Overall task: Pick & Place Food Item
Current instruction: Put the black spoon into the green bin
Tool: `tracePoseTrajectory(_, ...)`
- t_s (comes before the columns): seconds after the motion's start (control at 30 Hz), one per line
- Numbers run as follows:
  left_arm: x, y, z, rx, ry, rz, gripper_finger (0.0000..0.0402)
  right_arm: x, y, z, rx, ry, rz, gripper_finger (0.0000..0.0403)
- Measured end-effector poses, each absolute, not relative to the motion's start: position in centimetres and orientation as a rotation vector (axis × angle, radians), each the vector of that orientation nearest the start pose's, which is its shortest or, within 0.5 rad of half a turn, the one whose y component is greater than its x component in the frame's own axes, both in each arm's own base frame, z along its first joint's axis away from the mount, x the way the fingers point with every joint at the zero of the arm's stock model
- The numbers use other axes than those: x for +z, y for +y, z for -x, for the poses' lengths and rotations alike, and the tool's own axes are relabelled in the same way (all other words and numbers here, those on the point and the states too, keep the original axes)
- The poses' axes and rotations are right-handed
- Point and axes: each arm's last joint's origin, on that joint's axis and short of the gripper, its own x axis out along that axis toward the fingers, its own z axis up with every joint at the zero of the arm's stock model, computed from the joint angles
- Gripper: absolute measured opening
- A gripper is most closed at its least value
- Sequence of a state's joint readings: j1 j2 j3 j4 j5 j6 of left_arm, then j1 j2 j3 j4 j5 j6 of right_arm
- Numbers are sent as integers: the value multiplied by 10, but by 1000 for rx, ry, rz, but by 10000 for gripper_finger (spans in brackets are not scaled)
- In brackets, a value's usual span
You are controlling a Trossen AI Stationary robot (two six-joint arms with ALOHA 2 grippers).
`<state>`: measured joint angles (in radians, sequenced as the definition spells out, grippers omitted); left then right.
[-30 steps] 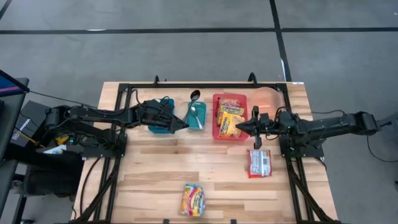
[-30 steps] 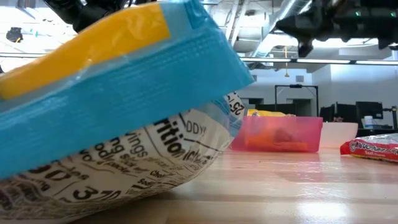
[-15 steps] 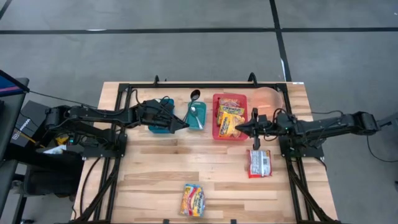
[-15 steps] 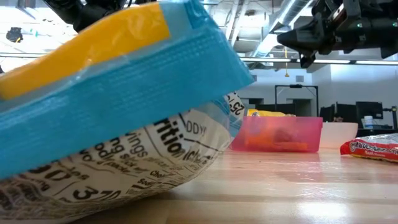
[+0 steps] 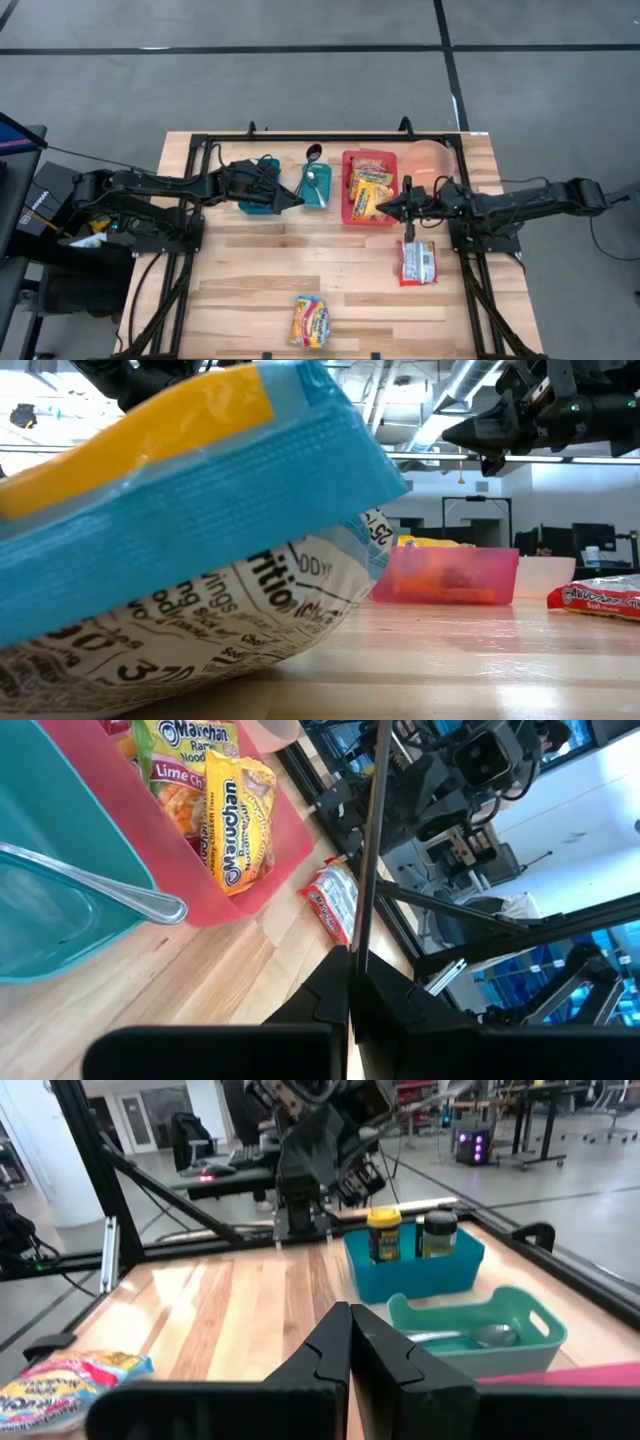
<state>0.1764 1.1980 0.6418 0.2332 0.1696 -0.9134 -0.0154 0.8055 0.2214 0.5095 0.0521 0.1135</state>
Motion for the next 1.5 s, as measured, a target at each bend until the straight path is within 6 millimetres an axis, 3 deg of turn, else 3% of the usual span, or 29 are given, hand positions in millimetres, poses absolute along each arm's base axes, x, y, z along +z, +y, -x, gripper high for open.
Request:
tracePoseTrajectory(1.17, 244, 40, -253, 134, 259, 968, 0, 155, -4, -194, -93, 349, -143, 1)
tracePoseTrajectory(1.33, 244, 40, -253, 134, 259, 967, 0, 184, -5, -200, 15, 45, -120, 1)
tracePoseTrajectory(1.5, 245, 40, -253, 130, 250, 965, 0, 211, -10, -188, 133, -132, -129, 1)
